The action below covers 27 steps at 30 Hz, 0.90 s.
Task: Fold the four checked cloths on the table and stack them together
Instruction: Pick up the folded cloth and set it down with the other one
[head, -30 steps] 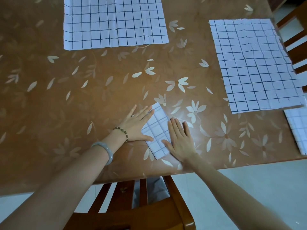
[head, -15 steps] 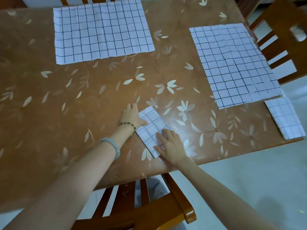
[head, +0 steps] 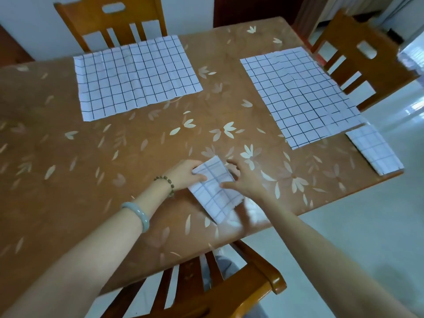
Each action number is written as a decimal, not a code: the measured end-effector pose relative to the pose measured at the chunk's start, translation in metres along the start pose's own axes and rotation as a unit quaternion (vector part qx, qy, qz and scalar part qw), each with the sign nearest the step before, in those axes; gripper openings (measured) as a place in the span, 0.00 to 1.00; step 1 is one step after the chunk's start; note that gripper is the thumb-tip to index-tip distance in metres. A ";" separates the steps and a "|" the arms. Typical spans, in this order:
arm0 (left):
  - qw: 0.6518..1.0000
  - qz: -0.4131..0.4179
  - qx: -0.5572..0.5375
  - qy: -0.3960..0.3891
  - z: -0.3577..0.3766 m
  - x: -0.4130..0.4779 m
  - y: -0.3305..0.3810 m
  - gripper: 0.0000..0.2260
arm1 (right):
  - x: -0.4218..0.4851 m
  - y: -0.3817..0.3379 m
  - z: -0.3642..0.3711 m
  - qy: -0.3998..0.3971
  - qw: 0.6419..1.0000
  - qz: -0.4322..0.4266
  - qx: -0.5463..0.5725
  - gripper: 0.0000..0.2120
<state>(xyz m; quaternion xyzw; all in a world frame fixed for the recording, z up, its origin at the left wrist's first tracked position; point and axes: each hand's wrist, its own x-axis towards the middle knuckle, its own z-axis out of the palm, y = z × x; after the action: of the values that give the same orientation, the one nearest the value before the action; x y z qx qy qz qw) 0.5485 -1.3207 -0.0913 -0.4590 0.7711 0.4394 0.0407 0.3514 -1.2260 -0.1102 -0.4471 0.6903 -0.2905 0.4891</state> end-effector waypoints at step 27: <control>0.941 -0.058 -0.331 0.019 0.055 0.021 0.169 0.12 | -0.118 0.051 -0.187 0.124 0.923 0.111 0.347 0.11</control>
<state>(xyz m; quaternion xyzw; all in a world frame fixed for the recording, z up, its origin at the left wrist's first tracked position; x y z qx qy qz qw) 0.3921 -1.2624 -0.0266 -0.4991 0.5543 0.6581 -0.1030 0.1741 -1.1046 -0.0377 -0.1303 0.6471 -0.5085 0.5529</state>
